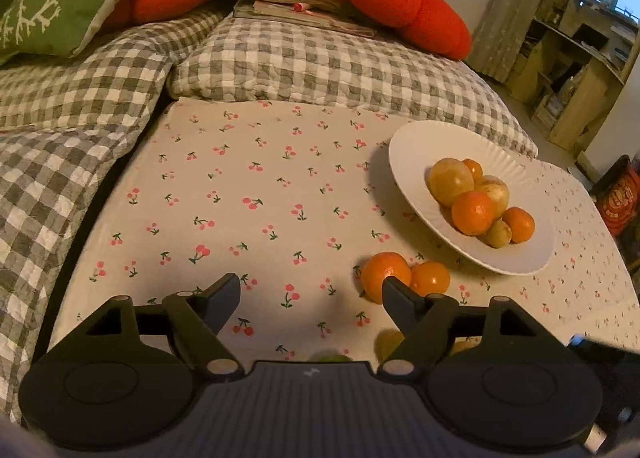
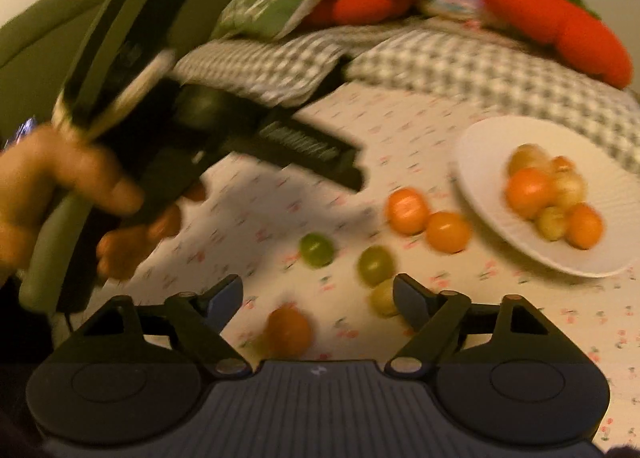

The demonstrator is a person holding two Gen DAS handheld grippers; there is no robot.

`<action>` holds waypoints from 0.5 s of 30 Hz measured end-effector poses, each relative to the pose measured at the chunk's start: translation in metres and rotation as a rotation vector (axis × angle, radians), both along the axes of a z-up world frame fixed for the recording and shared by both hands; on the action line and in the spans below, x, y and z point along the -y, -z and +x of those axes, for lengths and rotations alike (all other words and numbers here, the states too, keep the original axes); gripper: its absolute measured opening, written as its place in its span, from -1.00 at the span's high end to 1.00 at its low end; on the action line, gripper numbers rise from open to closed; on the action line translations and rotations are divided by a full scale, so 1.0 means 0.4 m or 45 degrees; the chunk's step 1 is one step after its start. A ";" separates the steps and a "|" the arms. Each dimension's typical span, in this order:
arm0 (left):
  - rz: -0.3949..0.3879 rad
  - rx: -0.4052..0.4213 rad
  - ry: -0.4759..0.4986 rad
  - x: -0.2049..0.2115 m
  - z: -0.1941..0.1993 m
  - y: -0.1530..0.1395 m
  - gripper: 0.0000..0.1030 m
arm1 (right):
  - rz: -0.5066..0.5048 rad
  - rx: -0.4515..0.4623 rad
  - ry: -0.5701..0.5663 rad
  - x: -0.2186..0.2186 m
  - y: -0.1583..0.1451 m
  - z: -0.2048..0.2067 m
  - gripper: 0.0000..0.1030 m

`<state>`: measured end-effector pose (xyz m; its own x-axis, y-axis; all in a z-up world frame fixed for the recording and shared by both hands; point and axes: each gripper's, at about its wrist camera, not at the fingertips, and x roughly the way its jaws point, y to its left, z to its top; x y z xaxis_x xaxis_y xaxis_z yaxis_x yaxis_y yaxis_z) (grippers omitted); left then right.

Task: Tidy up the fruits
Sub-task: 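Grasp an orange mandarin with the left gripper while the right grasps a red-orange fruit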

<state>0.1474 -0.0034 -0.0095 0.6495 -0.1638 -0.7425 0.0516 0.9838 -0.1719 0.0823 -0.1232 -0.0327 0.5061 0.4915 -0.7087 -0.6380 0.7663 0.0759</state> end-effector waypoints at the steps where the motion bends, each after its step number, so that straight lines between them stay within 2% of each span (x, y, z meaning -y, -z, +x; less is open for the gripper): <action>1: -0.004 -0.005 0.008 0.004 0.001 0.002 -0.31 | -0.016 -0.006 -0.013 -0.009 0.007 -0.003 -0.39; 8: -0.089 -0.066 0.066 0.031 0.039 0.038 -0.36 | -0.096 -0.074 -0.039 -0.041 0.053 -0.004 0.06; 10: -0.107 -0.075 0.066 0.037 0.055 0.050 -0.36 | -0.095 -0.086 -0.036 -0.045 0.058 -0.001 0.40; 11: -0.114 -0.075 0.065 0.039 0.062 0.055 -0.36 | -0.092 -0.091 -0.035 -0.044 0.058 0.000 0.48; 15: -0.134 -0.065 0.095 0.049 0.087 0.073 -0.35 | -0.087 -0.078 -0.003 -0.042 0.050 0.001 0.48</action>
